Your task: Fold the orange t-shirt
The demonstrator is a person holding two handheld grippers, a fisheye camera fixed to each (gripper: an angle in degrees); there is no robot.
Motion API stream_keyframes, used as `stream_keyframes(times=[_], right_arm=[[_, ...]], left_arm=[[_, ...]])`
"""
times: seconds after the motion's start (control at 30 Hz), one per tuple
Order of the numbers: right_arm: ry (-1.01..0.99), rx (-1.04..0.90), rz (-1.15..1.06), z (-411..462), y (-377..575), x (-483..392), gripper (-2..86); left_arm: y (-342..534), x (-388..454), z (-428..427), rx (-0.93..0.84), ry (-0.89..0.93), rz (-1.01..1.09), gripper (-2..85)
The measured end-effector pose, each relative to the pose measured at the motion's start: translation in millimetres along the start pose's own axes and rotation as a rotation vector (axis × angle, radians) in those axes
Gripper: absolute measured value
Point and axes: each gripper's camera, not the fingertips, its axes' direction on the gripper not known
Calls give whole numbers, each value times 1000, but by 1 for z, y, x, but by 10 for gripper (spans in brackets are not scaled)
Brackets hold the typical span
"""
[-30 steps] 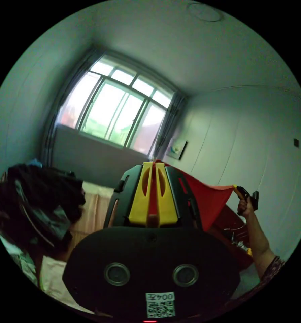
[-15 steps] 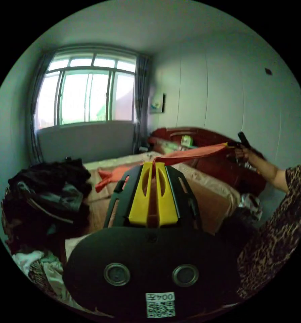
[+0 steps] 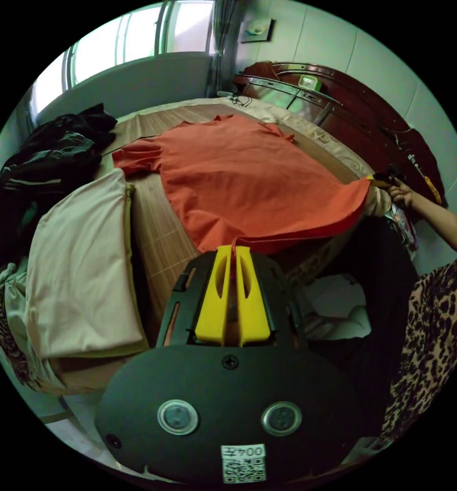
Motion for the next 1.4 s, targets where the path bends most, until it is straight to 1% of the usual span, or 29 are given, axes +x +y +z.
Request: stream_keyframes(times=[0.2, 0.53, 0.97, 1.17, 1.4], right_arm=[[-16, 27, -9, 0, 13, 11, -1], [23, 34, -93, 8, 29, 5, -1], [-7, 54, -137, 13, 102, 13, -3], [40, 42, -103, 35, 140, 26, -1], [70, 41, -1, 78, 159, 46, 5]], left_arm=[[45, -4, 11, 31, 25, -53, 10], [115, 20, 19, 70, -15, 16, 12], [229, 59, 16, 114, 25, 43, 12], [279, 79, 30, 57, -3, 82, 11], [315, 89, 67, -7, 29, 75, 11]])
